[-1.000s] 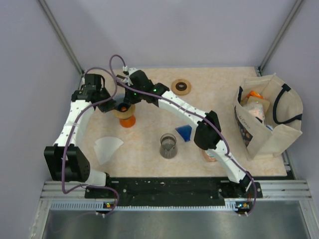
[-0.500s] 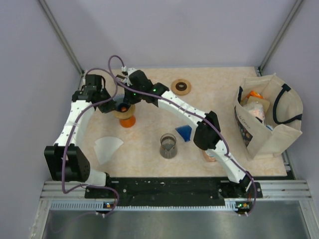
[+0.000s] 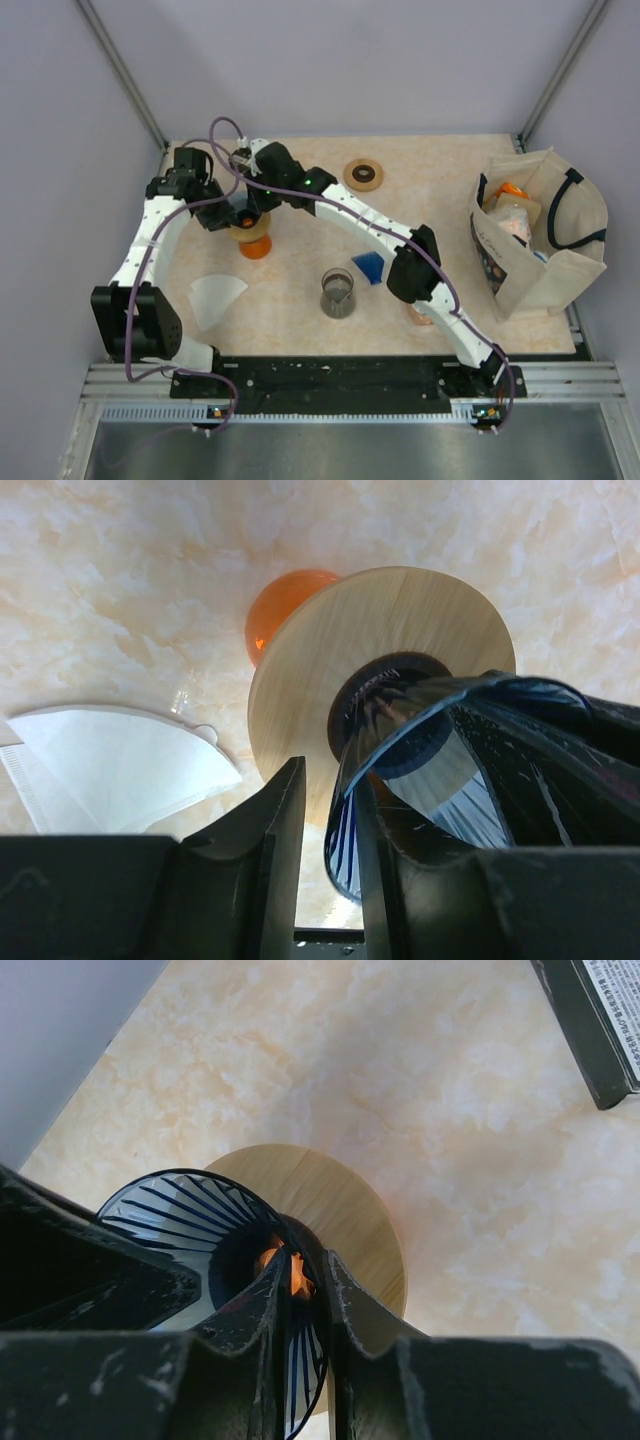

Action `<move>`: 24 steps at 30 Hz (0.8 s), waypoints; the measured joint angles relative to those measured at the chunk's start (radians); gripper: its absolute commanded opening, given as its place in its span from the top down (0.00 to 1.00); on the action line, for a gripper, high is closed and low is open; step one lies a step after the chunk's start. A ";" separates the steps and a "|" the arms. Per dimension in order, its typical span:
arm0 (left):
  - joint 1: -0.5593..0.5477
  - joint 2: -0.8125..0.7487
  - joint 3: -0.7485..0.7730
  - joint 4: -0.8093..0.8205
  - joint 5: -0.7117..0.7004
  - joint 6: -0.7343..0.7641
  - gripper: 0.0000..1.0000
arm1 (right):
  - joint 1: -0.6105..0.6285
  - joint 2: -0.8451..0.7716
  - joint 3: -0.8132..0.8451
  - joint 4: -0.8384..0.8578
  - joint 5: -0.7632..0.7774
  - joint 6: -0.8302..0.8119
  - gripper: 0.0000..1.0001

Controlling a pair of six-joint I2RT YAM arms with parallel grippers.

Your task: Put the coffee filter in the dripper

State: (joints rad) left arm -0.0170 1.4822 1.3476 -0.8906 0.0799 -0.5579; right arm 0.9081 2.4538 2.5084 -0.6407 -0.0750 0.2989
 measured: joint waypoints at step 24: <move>0.004 -0.203 0.212 -0.082 0.002 0.067 0.01 | -0.004 -0.185 -0.161 0.136 0.107 -0.064 0.01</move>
State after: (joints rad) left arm -0.0128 1.2789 1.5593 -0.9726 0.0814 -0.4908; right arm 0.9043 2.2684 2.3474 -0.5049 0.0319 0.2352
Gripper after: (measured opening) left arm 0.989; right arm 0.987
